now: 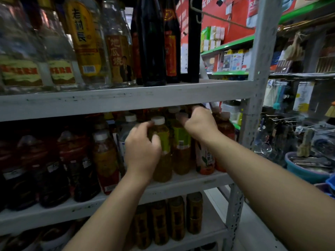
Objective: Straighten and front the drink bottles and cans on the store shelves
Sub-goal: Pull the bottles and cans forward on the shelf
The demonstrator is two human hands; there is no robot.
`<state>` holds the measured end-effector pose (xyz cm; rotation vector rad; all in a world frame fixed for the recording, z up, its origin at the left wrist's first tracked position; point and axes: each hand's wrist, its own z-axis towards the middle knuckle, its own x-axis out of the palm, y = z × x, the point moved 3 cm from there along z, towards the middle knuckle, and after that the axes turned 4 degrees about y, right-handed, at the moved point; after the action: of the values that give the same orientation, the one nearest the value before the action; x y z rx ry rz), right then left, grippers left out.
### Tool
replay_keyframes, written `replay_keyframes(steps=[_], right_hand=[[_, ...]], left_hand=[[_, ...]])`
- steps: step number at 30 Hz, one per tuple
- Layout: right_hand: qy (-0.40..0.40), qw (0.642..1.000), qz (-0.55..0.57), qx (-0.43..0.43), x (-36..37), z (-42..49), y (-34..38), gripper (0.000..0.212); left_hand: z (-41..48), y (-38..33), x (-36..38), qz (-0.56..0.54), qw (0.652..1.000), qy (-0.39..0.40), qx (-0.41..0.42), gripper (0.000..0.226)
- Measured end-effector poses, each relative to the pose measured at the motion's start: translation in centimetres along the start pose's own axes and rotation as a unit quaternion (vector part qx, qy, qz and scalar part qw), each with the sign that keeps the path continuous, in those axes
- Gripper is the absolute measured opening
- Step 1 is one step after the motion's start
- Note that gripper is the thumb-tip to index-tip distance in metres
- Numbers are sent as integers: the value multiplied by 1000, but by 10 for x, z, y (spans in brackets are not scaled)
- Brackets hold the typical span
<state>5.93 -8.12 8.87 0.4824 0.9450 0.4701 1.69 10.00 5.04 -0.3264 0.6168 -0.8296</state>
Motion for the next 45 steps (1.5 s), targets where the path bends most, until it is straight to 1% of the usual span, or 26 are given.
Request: replay_keyframes(steps=[1, 3, 6, 8, 11, 15, 18, 20, 22, 25, 26, 27, 29, 33, 36, 40, 45], right_hand=[[23, 999, 29, 22, 3, 4, 3, 36], [49, 996, 53, 44, 7, 9, 8, 41], [57, 994, 77, 57, 10, 10, 10, 38], [56, 988, 127, 62, 10, 9, 10, 40], [61, 980, 184, 47, 9, 8, 7, 41], [97, 970, 224, 17, 6, 7, 2, 28], [150, 963, 225, -6, -1, 5, 0, 18], [169, 960, 221, -2, -3, 5, -1, 18], [154, 961, 230, 6, 2, 7, -4, 27], [101, 970, 221, 28, 12, 5, -6, 49], [91, 972, 212, 34, 14, 4, -7, 53], [87, 974, 208, 36, 15, 3, -8, 53], [89, 973, 208, 36, 16, 4, -8, 47], [107, 971, 214, 12, 11, 4, -8, 36], [128, 967, 220, -6, 8, 0, -8, 29], [123, 968, 220, -8, 15, -3, -12, 37], [119, 966, 231, -14, 13, -4, -14, 29]], left_hand=[[4, 2, -2, 6, 1000, 5, -9, 34], [8, 2, 0, 30, 999, 18, -17, 41], [13, 1, 9, 37, 997, 43, -61, 41], [19, 0, 13, 28, 993, 58, -98, 49], [26, -1, 21, 28, 987, 99, -123, 59], [26, -2, 24, 74, 984, 125, -106, 62], [29, 2, 22, 69, 984, 139, -91, 56], [32, 5, 20, 62, 980, 166, -91, 51], [34, 8, 19, 56, 974, 196, -100, 51], [39, 12, 17, 44, 966, 228, -117, 53], [40, 12, 16, 48, 963, 236, -117, 54], [40, 12, 15, 56, 962, 243, -113, 55], [38, 10, 13, 62, 961, 247, -106, 54], [35, 5, 15, 48, 968, 216, -119, 63], [34, 7, 20, 59, 970, 208, -111, 60], [37, 14, 26, 22, 961, 244, -129, 67], [38, 12, 28, 55, 951, 279, -119, 78]])
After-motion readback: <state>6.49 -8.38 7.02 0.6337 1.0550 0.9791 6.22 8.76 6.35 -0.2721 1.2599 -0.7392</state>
